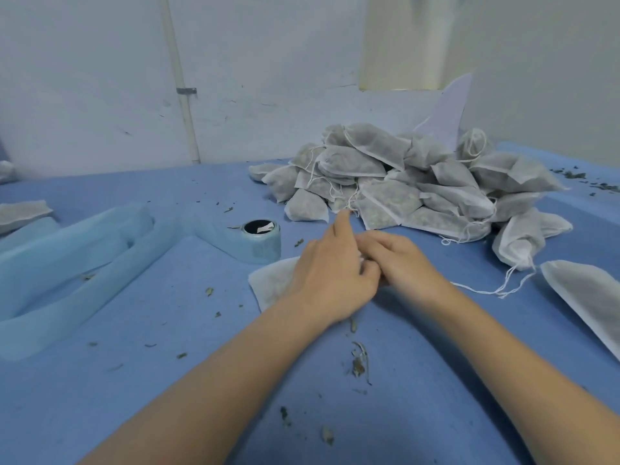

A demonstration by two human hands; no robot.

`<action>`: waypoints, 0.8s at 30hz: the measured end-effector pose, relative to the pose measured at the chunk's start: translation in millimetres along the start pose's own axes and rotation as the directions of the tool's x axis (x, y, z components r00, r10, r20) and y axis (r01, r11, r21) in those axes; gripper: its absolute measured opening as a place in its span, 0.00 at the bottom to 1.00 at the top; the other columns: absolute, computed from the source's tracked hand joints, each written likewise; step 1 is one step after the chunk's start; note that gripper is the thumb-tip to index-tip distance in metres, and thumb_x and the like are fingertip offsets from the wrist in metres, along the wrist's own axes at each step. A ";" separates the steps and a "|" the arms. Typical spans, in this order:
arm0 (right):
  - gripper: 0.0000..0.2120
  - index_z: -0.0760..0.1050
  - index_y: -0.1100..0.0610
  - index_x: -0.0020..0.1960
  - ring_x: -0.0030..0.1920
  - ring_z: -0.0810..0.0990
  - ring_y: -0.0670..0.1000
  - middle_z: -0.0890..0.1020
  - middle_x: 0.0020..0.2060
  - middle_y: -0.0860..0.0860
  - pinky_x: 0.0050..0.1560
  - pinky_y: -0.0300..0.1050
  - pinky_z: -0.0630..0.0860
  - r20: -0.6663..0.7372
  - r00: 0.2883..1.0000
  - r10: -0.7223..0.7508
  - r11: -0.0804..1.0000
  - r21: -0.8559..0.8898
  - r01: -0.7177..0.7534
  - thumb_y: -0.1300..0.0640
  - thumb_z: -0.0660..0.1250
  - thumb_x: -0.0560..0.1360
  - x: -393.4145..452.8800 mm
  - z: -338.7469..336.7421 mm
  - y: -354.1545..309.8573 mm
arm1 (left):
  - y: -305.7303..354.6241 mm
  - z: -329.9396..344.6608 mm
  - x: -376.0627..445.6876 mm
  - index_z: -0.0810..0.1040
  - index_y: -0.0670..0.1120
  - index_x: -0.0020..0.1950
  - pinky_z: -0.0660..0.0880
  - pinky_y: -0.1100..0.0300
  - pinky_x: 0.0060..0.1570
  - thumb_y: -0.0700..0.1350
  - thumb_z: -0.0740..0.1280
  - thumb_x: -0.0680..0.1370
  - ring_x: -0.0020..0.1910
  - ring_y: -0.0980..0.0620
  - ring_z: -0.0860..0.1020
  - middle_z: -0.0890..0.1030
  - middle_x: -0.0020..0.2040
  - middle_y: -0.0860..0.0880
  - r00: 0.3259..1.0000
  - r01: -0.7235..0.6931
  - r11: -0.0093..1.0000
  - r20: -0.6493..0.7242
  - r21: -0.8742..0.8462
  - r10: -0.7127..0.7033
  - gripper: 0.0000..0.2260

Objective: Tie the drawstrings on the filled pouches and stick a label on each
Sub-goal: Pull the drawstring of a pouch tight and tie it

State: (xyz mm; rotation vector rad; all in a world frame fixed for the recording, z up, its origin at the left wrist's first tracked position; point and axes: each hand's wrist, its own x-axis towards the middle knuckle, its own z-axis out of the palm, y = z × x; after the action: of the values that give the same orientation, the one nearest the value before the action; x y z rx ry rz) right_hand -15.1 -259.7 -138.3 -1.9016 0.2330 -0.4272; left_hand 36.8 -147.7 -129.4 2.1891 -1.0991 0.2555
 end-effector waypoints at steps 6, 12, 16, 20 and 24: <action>0.07 0.76 0.51 0.42 0.31 0.72 0.44 0.77 0.29 0.48 0.34 0.31 0.67 -0.204 0.973 -0.110 0.974 -0.216 0.065 0.51 0.64 0.78 0.1 -6.1 0.5 | -14.7 2.1 -4.1 0.52 0.43 0.74 0.64 0.54 0.40 0.45 0.54 0.80 0.49 0.40 0.76 0.78 0.52 0.43 0.998 -0.059 0.957 0.022 0.284 0.055 0.24; 0.19 0.75 0.55 0.29 0.26 0.65 0.43 0.73 0.25 0.49 0.29 0.32 0.64 -0.275 0.957 -0.090 0.942 -0.336 -0.007 0.49 0.66 0.76 -0.2 -11.6 -2.4 | -17.0 -8.8 -5.4 0.70 0.48 0.50 0.61 0.56 0.40 0.54 0.50 0.82 0.46 0.42 0.76 0.75 0.45 0.48 0.980 -0.191 0.914 0.013 0.359 0.200 0.14; 0.21 0.69 0.54 0.23 0.23 0.60 0.45 0.67 0.20 0.45 0.24 0.35 0.59 -0.287 0.951 0.113 0.987 -0.075 -0.139 0.53 0.64 0.75 -1.6 -8.6 -11.5 | -26.2 -10.2 0.2 0.71 0.44 0.48 0.67 0.53 0.46 0.50 0.52 0.82 0.48 0.44 0.75 0.78 0.47 0.48 0.999 -0.040 0.990 -0.007 0.138 0.042 0.13; 0.13 0.69 0.57 0.31 0.24 0.52 0.45 0.61 0.22 0.45 0.22 0.36 0.48 0.026 0.949 0.313 0.710 0.658 -0.252 0.59 0.57 0.74 -1.0 -1.0 -15.4 | -24.6 -9.3 1.3 0.70 0.49 0.48 0.72 0.53 0.50 0.46 0.56 0.82 0.46 0.50 0.77 0.80 0.43 0.54 0.988 0.150 0.960 0.004 -0.238 -0.154 0.06; 0.06 0.70 0.60 0.42 0.21 0.56 0.44 0.63 0.23 0.47 0.20 0.34 0.51 0.119 0.970 0.212 0.377 0.906 -0.193 0.64 0.57 0.66 -3.7 12.2 -15.9 | -23.2 -9.4 -1.8 0.70 0.51 0.47 0.72 0.54 0.44 0.47 0.59 0.80 0.38 0.52 0.75 0.77 0.34 0.54 0.976 0.162 0.919 -0.078 -0.359 -0.202 0.04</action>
State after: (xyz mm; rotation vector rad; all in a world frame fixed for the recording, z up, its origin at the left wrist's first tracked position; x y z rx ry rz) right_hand -14.3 -242.1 -128.0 -0.7230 0.1774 -0.2938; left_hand 54.6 -130.7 -134.1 1.9140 -0.8009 0.0898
